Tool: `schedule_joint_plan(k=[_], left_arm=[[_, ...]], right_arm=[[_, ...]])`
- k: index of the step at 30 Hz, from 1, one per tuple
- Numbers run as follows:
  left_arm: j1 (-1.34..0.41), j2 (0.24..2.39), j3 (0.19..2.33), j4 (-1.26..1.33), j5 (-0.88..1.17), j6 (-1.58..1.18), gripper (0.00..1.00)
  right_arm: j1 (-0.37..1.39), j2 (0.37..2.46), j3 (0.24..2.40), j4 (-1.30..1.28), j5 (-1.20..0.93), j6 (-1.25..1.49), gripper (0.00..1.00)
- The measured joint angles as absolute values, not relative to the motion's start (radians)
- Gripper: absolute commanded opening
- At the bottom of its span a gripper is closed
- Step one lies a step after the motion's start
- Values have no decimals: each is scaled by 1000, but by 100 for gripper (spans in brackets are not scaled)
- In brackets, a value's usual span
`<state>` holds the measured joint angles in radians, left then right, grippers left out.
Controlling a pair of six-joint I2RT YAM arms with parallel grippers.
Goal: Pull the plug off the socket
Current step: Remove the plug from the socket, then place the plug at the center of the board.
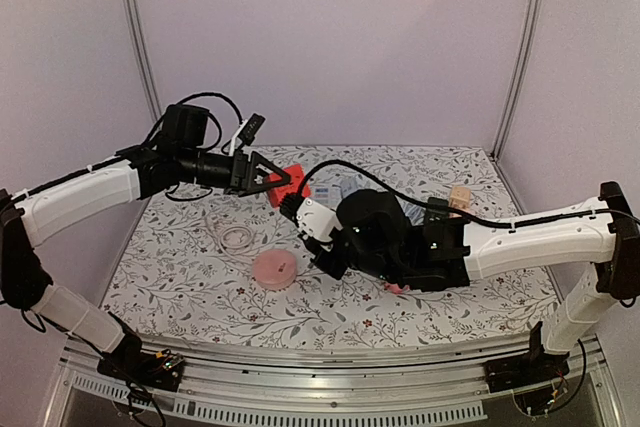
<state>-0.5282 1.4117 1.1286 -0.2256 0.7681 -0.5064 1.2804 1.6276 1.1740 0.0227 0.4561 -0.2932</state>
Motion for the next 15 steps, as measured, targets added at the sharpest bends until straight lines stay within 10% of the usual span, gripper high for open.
schedule_joint_plan(k=[15], left_arm=[[-466,1355,1122,-245,643,-490,0]], right_arm=[[1273,1654,1030,11,525,73,12]])
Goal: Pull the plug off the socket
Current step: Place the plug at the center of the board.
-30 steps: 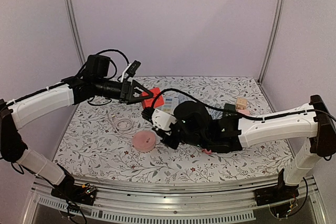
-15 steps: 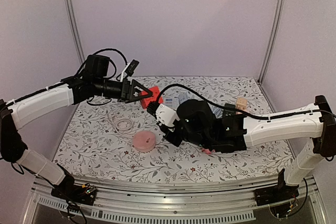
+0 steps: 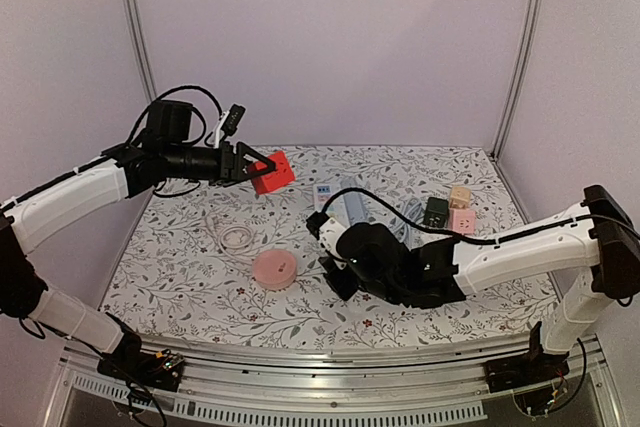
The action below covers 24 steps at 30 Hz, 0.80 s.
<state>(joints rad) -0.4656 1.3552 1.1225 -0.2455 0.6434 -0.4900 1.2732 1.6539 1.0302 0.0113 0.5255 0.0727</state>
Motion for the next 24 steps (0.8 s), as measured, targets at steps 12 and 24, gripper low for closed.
schedule_joint_plan(k=[12,24], left_arm=[[-465,1355,1120,-246,641,-490,0],[-465,1355,1120,-248,635,-490,0]], right_arm=[[1273,1763,1019,11,516,194,31],[1270,1757,989,27,521,235,67]])
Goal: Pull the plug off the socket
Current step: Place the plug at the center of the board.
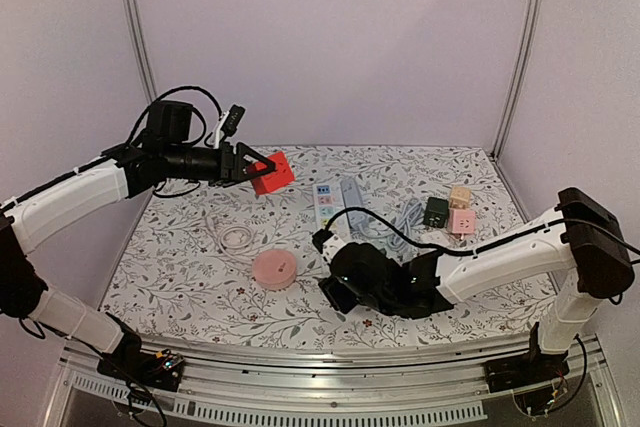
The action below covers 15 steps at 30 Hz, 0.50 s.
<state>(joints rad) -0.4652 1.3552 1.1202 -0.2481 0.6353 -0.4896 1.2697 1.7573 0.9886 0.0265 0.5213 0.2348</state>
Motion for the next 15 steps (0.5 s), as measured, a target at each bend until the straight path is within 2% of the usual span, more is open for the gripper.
schedule_joint_plan(k=[5,7,8,15], left_arm=[[-465,1367,1120,-249,615,-482,0],[-464,1386,1120,-252,606,-477,0],[-461,1400,1120,-255,599,-474,0],[-446,1533,1124,-331,477,-412,0]], right_arm=[[1268,1710,958,26,538,228,78],[1268,1686,948,26,544,223,94],[1268,1670,943,26,549,222,97],[1259,1553,915,48,621,205,99]])
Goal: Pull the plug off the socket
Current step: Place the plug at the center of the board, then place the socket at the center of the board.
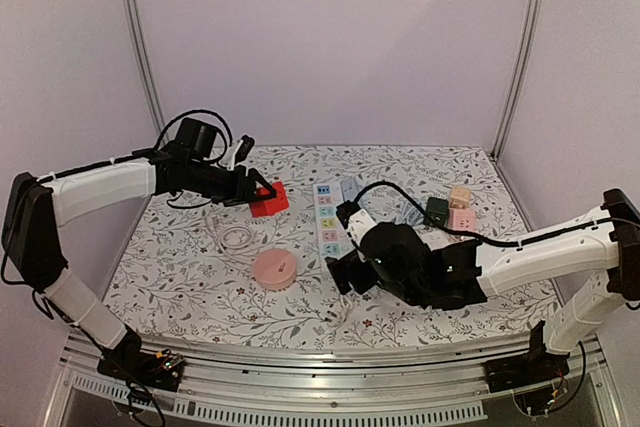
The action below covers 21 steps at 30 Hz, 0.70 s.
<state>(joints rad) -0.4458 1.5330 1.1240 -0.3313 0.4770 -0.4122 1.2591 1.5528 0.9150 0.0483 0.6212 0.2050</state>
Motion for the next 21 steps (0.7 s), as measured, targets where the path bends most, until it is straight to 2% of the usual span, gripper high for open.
schedule_joint_plan(k=[10,21], left_arm=[[-445,1729,1206,-447,297,-310,2],[-460,1820,1237,-501,188,-229,30]], right_arm=[[1180,1466,838,65,737,260,99],[1177,1358,747,98,863,316,99]])
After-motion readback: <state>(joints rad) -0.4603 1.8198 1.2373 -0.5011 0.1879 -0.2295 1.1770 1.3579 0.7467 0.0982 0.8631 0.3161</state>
